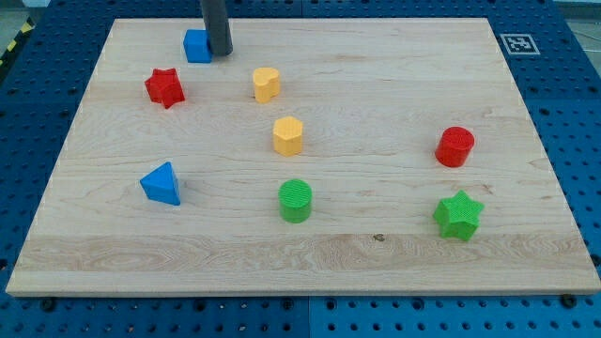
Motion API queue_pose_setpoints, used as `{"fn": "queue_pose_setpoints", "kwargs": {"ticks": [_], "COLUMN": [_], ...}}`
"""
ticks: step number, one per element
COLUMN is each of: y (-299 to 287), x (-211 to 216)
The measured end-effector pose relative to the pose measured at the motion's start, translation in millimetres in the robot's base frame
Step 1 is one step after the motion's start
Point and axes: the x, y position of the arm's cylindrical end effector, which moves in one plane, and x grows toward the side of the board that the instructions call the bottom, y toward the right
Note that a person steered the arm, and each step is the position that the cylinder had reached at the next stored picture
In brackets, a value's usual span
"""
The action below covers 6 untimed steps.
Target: Place blue cube to the top of red star
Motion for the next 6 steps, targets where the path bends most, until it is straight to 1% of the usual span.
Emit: {"fn": "queue_pose_setpoints", "kwargs": {"ticks": [3,5,6], "y": [11,-20,-22], "x": [11,-17,-24]}}
